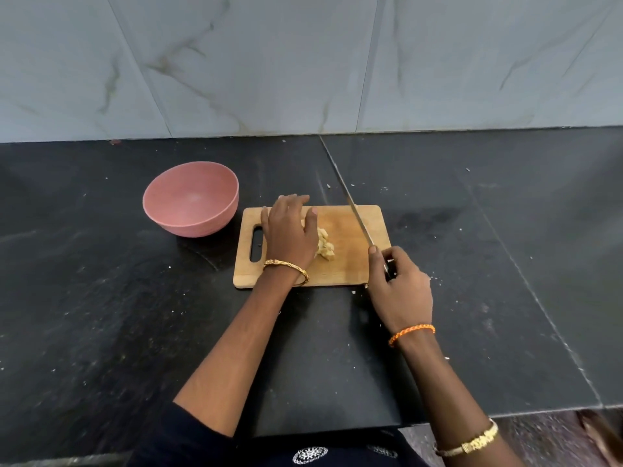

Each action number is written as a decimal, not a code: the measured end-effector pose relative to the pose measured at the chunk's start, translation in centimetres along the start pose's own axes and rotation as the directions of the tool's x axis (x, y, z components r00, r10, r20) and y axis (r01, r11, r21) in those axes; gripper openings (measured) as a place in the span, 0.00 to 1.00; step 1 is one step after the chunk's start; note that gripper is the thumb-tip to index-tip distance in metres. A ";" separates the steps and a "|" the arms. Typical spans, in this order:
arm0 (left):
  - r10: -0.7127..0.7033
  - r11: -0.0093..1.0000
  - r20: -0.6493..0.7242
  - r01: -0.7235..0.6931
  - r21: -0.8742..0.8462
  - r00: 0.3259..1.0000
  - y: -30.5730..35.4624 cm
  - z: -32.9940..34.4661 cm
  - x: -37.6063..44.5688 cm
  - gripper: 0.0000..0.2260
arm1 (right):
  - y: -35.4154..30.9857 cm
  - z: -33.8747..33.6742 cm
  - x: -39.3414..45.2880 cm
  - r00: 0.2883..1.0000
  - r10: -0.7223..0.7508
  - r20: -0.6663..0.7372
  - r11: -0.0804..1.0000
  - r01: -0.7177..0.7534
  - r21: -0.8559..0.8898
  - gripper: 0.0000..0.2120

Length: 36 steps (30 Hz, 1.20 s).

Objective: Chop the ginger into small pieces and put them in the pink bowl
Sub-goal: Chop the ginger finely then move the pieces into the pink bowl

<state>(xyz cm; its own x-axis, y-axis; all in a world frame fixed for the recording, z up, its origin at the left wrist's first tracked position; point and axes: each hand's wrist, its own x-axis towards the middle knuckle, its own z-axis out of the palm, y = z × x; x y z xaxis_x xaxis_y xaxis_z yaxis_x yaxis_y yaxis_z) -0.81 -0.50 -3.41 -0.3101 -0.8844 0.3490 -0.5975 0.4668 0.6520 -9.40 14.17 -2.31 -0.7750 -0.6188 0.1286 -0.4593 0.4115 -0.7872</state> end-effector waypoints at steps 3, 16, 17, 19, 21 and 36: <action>0.010 0.998 0.008 -0.011 0.062 1.000 -0.8 -0.3 -0.9 0.16 | 0.6 -0.1 0.8 0.996 -0.021 -0.092 0.998 0.026 0.053 0.12; -0.178 0.970 0.066 0.186 -0.154 0.982 -3.0 -2.9 -1.6 0.15 | 5.4 -1.6 4.0 0.953 0.247 -0.177 0.918 -0.288 -0.271 0.16; -0.183 0.972 0.088 0.194 -0.131 0.979 -2.9 -3.0 -1.3 0.15 | 5.1 -1.6 4.3 0.948 0.276 -0.156 0.907 -0.311 -0.284 0.16; -0.193 0.974 0.135 0.207 -0.093 0.972 -2.7 -3.2 -0.8 0.15 | 4.2 -1.6 4.9 0.930 0.349 -0.117 0.851 -0.367 -0.376 0.17; -0.229 0.969 0.175 0.241 -0.051 0.958 -2.7 -3.7 -0.3 0.15 | 3.0 -1.9 5.4 0.921 0.371 -0.119 0.794 -0.381 -0.473 0.19; -0.253 0.953 0.607 0.085 0.291 0.753 -2.5 -4.6 1.7 0.44 | -3.7 4.0 8.0 0.699 -0.012 0.715 0.888 0.336 -0.314 0.34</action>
<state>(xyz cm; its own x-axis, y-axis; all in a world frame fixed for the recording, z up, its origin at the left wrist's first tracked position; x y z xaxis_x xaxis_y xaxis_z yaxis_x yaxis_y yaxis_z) 3.56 -3.17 -1.29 -0.5315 -0.7880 -0.3106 -0.8110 0.3677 0.4550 -12.21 5.05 -0.77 -0.2254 -0.9158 -0.3324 -0.8047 0.3673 -0.4664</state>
